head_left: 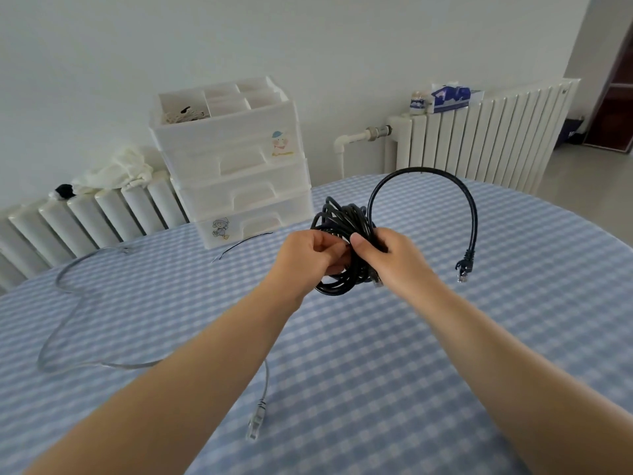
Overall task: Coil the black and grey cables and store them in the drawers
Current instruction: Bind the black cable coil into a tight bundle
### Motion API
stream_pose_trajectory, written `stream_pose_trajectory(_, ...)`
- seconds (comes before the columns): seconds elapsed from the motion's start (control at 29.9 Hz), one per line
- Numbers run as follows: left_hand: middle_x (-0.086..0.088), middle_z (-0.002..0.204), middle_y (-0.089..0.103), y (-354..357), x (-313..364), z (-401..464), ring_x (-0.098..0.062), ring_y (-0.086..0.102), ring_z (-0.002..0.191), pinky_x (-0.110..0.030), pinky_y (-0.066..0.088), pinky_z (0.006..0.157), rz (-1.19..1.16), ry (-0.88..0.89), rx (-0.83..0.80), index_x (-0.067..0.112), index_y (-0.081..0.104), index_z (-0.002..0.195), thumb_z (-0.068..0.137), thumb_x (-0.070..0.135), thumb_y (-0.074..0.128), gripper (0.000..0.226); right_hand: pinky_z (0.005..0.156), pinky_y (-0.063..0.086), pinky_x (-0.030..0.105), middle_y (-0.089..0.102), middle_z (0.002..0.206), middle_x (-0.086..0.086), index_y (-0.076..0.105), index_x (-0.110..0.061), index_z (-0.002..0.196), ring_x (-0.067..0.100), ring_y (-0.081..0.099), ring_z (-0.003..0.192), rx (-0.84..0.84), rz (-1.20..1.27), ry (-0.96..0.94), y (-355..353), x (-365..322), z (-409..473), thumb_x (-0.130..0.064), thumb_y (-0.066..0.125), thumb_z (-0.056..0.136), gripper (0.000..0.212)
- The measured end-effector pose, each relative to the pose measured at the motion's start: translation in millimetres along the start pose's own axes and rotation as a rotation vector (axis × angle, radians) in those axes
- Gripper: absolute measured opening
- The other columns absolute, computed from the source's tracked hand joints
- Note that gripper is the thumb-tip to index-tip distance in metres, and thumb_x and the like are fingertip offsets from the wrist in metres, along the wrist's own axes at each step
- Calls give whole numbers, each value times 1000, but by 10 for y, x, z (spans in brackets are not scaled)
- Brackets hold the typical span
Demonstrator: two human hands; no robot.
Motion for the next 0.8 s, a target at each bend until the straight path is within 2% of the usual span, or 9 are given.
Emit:
stream_pose_trajectory(0.1,-7,81,73,-15,66,-20,-13,71,76,-22,57,73,-29,28,-19,8,68,86,89,3,64,8,62,48,27,67,78,-1,65,-14,94,14,63,70,14,85,10,-22,6,-21,-47,52,94,35)
stream_pose_trajectory(0.17,-8,80,73,-45,107,-23,-14,70,72,-23,57,72,-9,57,-2,9,68,83,86,4,68,6,64,47,32,63,72,-1,65,-10,93,14,60,67,32,115,1,-39,-21,-41,-47,51,94,40)
stream_pose_trajectory(0.33,-5,74,72,-56,140,-53,-16,68,67,-30,59,72,38,121,28,10,67,80,85,7,69,7,56,39,26,52,55,-11,60,-13,74,6,50,52,5,192,-4,-33,-54,-58,-45,51,96,40)
stream_pose_trajectory(0.43,-2,71,72,-77,137,-73,-19,69,69,-36,60,75,52,125,44,11,66,79,85,7,69,7,51,38,22,52,62,1,63,1,86,9,49,52,-63,221,10,16,-34,-51,-46,51,95,49)
stream_pose_trajectory(0.5,-2,72,73,-109,154,-84,-20,71,72,-40,59,76,98,142,76,13,66,78,83,10,72,8,50,38,17,57,64,2,65,0,90,7,52,51,-109,233,14,38,-30,-54,-47,50,95,49)
stream_pose_trajectory(0.53,-2,73,73,-126,161,-91,-20,71,73,-41,59,77,116,152,89,14,65,78,82,11,73,9,53,41,16,63,66,-1,68,-5,90,5,57,54,-136,248,14,56,-28,-56,-47,50,95,46)
stream_pose_trajectory(0.6,-1,73,73,-149,185,-108,-17,71,73,-40,58,78,154,175,113,14,65,78,80,14,74,10,70,50,21,74,81,-1,72,-13,94,8,70,75,-191,278,19,98,-12,-57,-48,50,95,41)
stream_pose_trajectory(0.67,2,72,72,-191,222,-128,-12,69,69,-35,57,75,214,206,148,16,64,78,79,18,76,12,88,49,25,76,95,-2,73,-16,99,9,70,94,-241,296,40,143,21,-60,-48,49,95,40)
stream_pose_trajectory(0.8,6,68,68,-209,311,-168,-8,62,64,-31,52,67,357,317,167,17,63,77,79,24,76,14,94,45,26,75,100,-5,72,-20,102,5,67,101,-299,319,69,216,58,-58,-48,49,95,37)
Point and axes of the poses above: each hand's wrist, its own z-axis towards the middle knuckle, its own y-axis out of the palm, x = y × z, the point moved 10 cm from there along z, towards the middle knuckle
